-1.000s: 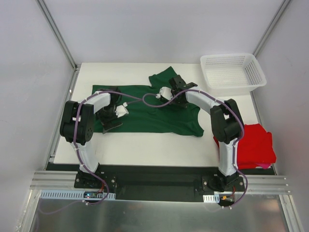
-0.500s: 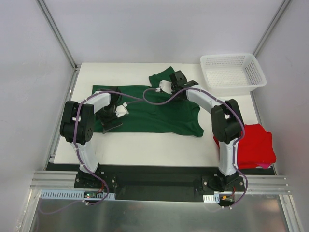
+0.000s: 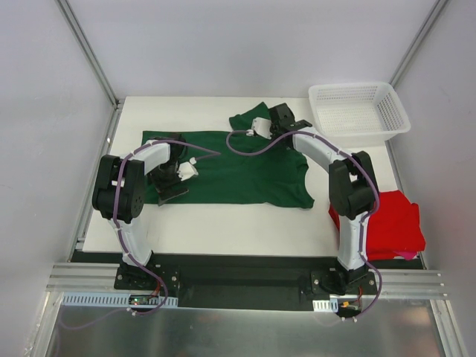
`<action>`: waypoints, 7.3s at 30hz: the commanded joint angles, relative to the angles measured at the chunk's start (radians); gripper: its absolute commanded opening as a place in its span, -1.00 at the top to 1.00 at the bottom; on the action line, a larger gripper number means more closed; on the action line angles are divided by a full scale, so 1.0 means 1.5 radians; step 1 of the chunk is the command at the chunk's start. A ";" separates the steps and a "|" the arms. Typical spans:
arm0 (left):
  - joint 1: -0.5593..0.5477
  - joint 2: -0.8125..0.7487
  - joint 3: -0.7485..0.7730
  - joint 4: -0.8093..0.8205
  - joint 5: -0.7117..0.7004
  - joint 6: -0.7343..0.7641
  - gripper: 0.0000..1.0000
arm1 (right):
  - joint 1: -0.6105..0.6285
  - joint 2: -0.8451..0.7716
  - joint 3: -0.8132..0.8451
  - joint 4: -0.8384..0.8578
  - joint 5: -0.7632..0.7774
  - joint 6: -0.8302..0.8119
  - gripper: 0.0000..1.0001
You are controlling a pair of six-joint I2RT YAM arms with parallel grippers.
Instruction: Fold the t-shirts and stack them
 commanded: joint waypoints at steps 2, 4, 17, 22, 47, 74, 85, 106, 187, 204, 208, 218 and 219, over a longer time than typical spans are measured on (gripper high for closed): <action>-0.006 -0.015 0.004 -0.019 -0.001 0.000 -0.98 | -0.003 0.014 0.035 0.015 0.015 -0.009 0.98; -0.006 -0.015 0.004 -0.019 -0.002 0.000 -0.99 | -0.002 0.015 0.034 0.011 0.012 -0.011 0.98; -0.010 -0.023 0.000 -0.022 -0.002 -0.004 -0.98 | 0.002 -0.013 0.007 0.050 0.065 -0.012 -0.27; -0.015 -0.025 0.010 -0.022 -0.005 -0.006 -0.99 | -0.006 -0.063 0.050 -0.141 -0.069 0.097 -0.37; 0.095 0.080 0.327 -0.032 0.334 -0.266 -0.99 | -0.087 -0.069 -0.001 -0.298 -0.540 0.379 -0.93; 0.100 0.194 0.396 -0.040 0.304 -0.203 -0.98 | -0.091 0.062 0.058 -0.165 -0.390 0.154 -0.93; 0.103 0.166 0.341 -0.041 0.305 -0.183 -0.98 | -0.098 0.042 0.018 -0.225 -0.373 0.113 -0.93; 0.103 -0.019 0.090 0.013 0.307 -0.155 -0.99 | -0.077 -0.052 -0.134 -0.197 -0.352 0.095 -0.93; 0.088 -0.143 -0.101 -0.022 0.312 -0.101 -0.99 | -0.011 -0.213 -0.319 -0.277 -0.320 0.090 -0.93; 0.087 -0.172 -0.100 0.039 0.221 -0.099 -0.99 | -0.009 -0.198 -0.259 -0.238 -0.270 0.112 -0.93; 0.088 -0.135 -0.107 0.057 0.227 -0.092 -0.99 | -0.009 -0.187 -0.273 -0.213 -0.269 0.098 -0.93; 0.090 -0.061 -0.107 0.077 0.241 -0.107 -0.99 | -0.009 -0.138 -0.274 -0.206 -0.261 0.099 -0.93; 0.090 -0.063 -0.111 0.077 0.241 -0.107 -0.99 | -0.008 -0.134 -0.275 -0.213 -0.265 0.097 -0.93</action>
